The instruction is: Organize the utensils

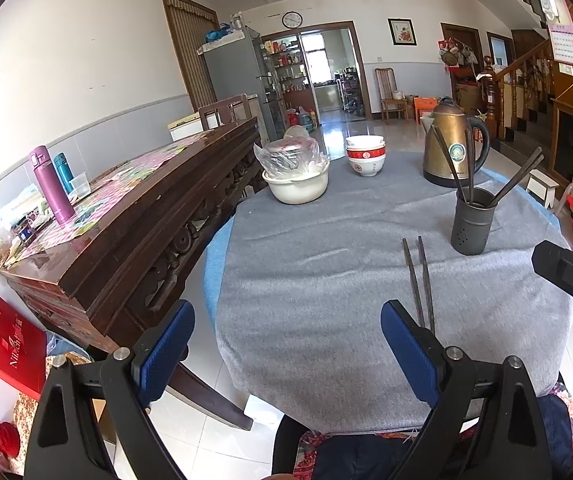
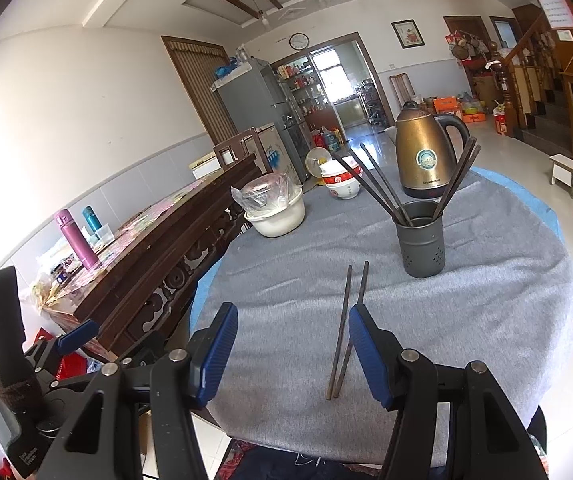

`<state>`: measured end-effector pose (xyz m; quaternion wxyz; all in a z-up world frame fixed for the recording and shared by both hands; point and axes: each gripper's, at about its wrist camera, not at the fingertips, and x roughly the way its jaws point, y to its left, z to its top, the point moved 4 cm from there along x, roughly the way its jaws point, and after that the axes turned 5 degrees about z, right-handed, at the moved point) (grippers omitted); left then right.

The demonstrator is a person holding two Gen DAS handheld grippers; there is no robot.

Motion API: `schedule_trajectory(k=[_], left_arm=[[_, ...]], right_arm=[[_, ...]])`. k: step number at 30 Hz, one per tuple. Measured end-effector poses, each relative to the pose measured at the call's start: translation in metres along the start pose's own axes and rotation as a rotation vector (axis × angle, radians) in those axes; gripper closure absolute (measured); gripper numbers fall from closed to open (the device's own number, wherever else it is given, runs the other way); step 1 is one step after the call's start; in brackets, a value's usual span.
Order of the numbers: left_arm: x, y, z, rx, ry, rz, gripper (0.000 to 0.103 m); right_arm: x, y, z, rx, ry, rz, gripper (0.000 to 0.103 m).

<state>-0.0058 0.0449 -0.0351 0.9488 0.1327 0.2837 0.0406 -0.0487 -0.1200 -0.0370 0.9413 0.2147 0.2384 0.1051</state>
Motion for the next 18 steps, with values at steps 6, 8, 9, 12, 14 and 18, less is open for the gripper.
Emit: schedule_trajectory(k=[6, 8, 9, 12, 14, 18], left_arm=[[0.005, -0.001, -0.003, 0.007, 0.01, -0.001, 0.009], [0.008, -0.001, -0.005, 0.01, 0.018, 0.002, 0.009], [0.009, -0.002, -0.006, 0.012, 0.022, 0.002, 0.009], [0.012, -0.001, -0.008, 0.015, 0.029, 0.002, 0.009], [0.013, -0.001, -0.009, 0.016, 0.032, 0.0, 0.009], [0.014, -0.002, -0.011, 0.018, 0.037, -0.006, 0.009]], right_arm=[[0.007, -0.002, -0.005, 0.002, 0.029, -0.001, 0.041], [0.011, -0.003, -0.006, 0.004, 0.04, -0.003, 0.041], [0.012, -0.004, -0.007, 0.007, 0.044, -0.003, 0.041], [0.013, -0.004, -0.009, 0.01, 0.05, -0.003, 0.041], [0.012, -0.003, -0.009, 0.005, 0.048, -0.005, 0.041], [0.012, -0.003, -0.01, 0.004, 0.048, -0.006, 0.041]])
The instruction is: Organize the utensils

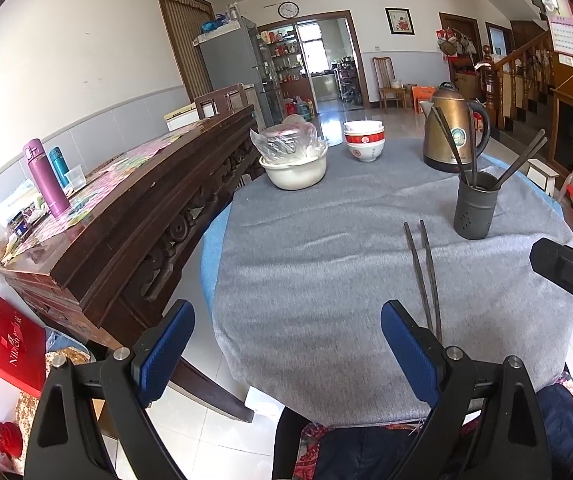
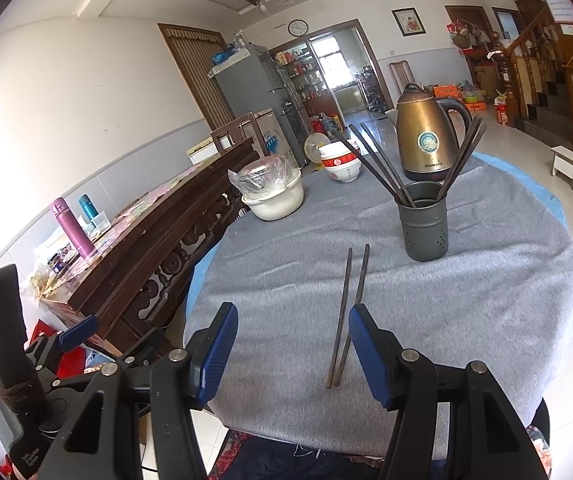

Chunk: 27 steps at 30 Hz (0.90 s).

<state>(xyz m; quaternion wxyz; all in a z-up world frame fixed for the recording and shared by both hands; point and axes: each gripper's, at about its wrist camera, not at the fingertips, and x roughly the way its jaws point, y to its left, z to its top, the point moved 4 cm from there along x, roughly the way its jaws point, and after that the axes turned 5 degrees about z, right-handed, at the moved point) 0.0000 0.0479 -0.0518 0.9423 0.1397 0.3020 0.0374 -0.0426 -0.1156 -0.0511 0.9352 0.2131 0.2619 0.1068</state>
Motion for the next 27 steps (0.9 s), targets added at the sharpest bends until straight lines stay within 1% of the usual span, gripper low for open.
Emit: schedule_trajectory(k=[8, 17, 27], left_arm=[[0.002, -0.001, -0.003, 0.002, 0.009, -0.006, 0.009], [0.012, -0.003, -0.012, 0.007, 0.049, -0.014, 0.009], [0.012, -0.003, -0.015, 0.006, 0.059, -0.024, 0.009]], right_arm=[[0.0, -0.002, -0.001, 0.009, 0.002, -0.007, 0.041], [0.008, -0.005, -0.005, 0.017, 0.027, -0.013, 0.041], [0.007, -0.003, -0.006, 0.012, 0.025, -0.015, 0.041]])
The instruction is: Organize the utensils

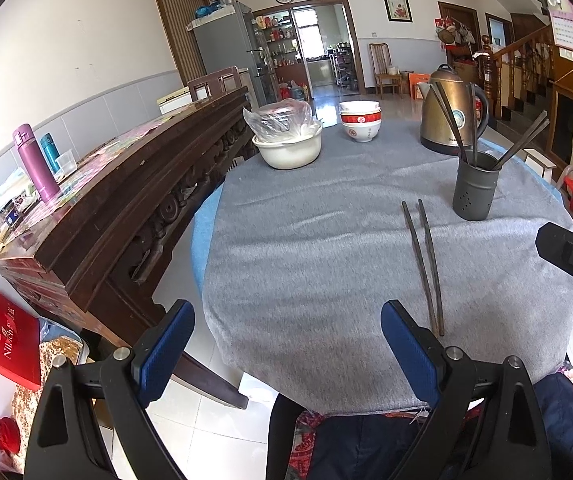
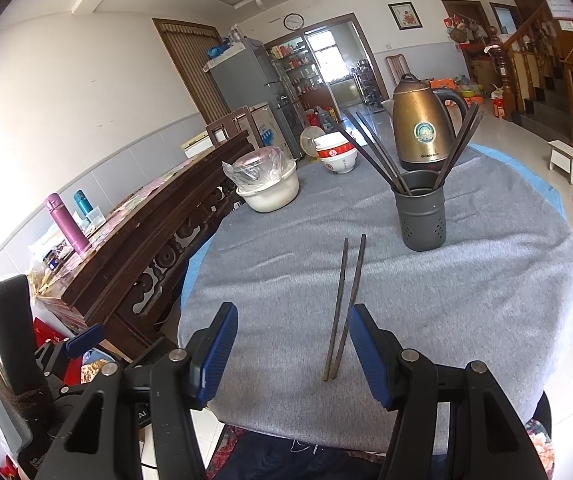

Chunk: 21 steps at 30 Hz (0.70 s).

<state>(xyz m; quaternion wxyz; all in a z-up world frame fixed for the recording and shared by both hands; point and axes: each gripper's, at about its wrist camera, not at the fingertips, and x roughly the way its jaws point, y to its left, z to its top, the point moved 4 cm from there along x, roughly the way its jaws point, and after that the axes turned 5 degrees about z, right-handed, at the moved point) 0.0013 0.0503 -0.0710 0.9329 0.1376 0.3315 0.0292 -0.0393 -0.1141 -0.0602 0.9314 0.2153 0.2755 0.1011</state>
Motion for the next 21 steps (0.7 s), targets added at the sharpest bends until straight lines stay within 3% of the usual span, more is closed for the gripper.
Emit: schedule_trajectory(k=[21], left_arm=[[-0.0013, -0.0036, -0.0026, 0.01, 0.002, -0.007, 0.009]], right_arm=[[0.0013, -0.0007, -0.0021, 0.005, 0.011, -0.001, 0.041]])
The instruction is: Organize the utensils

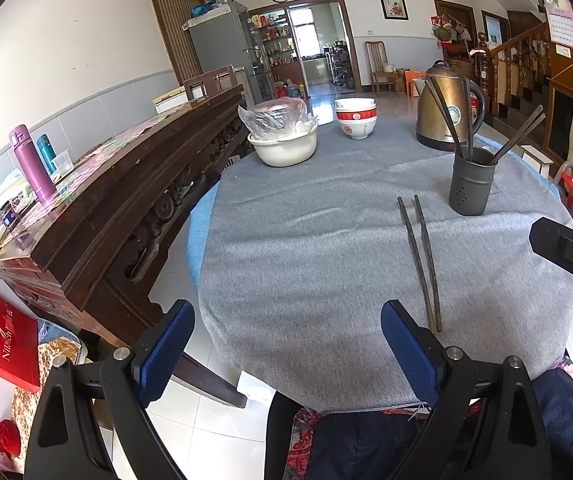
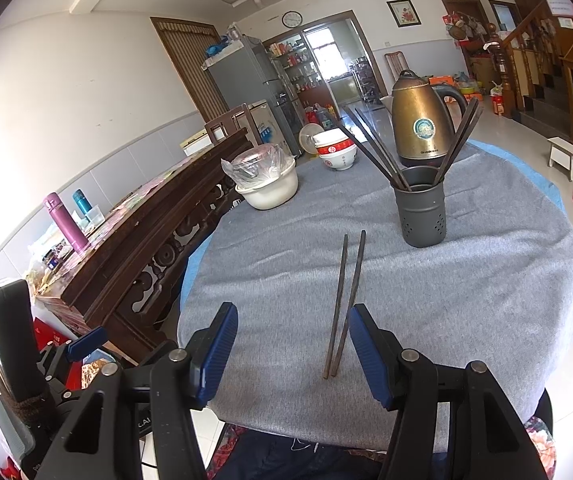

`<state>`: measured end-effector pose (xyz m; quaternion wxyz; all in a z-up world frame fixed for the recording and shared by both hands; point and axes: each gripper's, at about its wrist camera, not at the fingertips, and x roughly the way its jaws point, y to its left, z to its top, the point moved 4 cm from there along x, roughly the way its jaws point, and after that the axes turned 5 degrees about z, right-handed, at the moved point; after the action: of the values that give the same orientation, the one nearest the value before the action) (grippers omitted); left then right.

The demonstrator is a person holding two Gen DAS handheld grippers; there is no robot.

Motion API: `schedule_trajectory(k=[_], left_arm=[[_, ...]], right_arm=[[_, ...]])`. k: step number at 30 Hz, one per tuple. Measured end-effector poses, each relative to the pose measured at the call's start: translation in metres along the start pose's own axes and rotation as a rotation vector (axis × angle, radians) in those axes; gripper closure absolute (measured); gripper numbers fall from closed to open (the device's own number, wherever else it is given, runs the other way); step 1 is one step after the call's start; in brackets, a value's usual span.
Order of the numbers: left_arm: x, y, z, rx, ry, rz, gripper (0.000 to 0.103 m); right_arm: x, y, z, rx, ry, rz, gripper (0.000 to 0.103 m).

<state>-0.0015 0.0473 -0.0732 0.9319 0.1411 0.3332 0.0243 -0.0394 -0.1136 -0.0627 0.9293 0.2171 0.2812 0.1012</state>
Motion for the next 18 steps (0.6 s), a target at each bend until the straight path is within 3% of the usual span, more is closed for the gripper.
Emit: schedule_trajectory(k=[18], left_arm=[[0.0006, -0.0001, -0.0015, -0.004, 0.002, -0.002, 0.009]], right_arm=[[0.0023, 0.0012, -0.0018, 0.0, 0.006, -0.002, 0.041]])
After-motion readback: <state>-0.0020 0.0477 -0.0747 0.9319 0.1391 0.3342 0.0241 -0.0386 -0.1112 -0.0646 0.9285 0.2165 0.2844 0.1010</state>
